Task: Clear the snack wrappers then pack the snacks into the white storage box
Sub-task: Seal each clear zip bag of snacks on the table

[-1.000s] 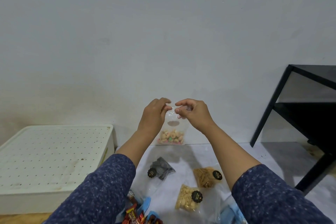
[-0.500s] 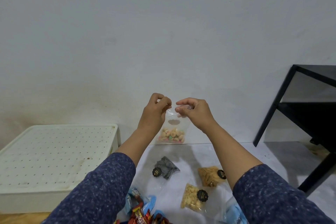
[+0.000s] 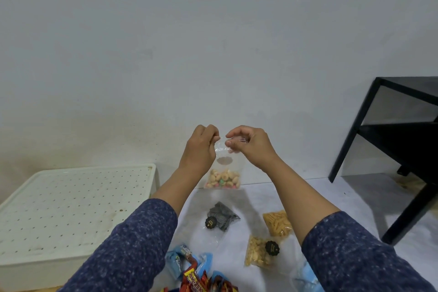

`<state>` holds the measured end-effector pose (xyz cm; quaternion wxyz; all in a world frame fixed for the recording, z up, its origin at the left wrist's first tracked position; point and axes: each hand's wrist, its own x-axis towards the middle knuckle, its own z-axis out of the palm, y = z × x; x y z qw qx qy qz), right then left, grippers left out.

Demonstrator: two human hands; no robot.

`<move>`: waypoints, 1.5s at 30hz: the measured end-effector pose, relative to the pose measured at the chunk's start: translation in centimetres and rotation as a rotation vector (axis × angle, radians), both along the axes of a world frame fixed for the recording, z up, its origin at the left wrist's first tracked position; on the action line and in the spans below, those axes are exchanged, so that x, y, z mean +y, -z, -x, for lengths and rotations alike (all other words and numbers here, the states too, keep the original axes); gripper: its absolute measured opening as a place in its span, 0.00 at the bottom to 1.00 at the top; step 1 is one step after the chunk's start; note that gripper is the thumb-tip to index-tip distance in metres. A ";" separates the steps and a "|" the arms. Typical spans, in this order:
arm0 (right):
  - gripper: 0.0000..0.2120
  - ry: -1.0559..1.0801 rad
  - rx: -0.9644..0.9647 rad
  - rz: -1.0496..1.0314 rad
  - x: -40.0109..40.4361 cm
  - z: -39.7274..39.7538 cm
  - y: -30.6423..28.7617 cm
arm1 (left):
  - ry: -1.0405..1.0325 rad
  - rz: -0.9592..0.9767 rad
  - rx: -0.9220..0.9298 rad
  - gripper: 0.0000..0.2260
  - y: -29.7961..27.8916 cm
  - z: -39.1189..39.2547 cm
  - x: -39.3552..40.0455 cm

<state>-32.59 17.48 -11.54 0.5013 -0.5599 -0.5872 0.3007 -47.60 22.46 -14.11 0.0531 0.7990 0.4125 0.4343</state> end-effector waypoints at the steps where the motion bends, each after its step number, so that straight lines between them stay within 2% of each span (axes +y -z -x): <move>1: 0.05 0.007 -0.003 0.002 0.0 0.2 0.0 | 0.002 0.012 0.005 0.04 0.0 0.1 0.0; 11: 0.06 0.036 -0.008 0.022 -0.7 1.3 0.3 | 0.043 0.069 -0.032 0.04 0.4 1.2 -0.4; 15: 0.15 -0.083 -0.138 0.079 -1.3 0.8 1.5 | 0.003 0.251 -0.179 0.05 0.5 0.8 -0.1; 18: 0.12 -0.046 -0.164 0.133 -1.5 0.2 2.8 | 0.046 0.392 -0.299 0.02 0.8 0.2 -0.1; 20: 0.11 0.034 -0.153 0.149 -1.4 -0.6 3.7 | 0.129 0.472 -0.334 0.05 1.5 -0.3 -0.5; 23: 0.12 0.118 -0.082 0.176 -0.8 -2.7 5.2 | 0.221 0.572 -0.226 0.08 3.3 -1.3 -0.4; 27: 0.09 0.107 -0.076 0.241 0.7 -5.5 8.0 | 0.259 0.625 -0.011 0.07 6.1 -3.6 0.5; 40: 0.12 -0.076 -0.231 0.467 10.6 -12.9 16.6 | -0.076 0.676 0.205 0.13 15.0 -11.1 7.4; 45: 0.16 -0.161 -0.452 0.451 12.9 -14.6 18.2 | -0.129 0.754 0.307 0.19 16.1 -12.0 9.2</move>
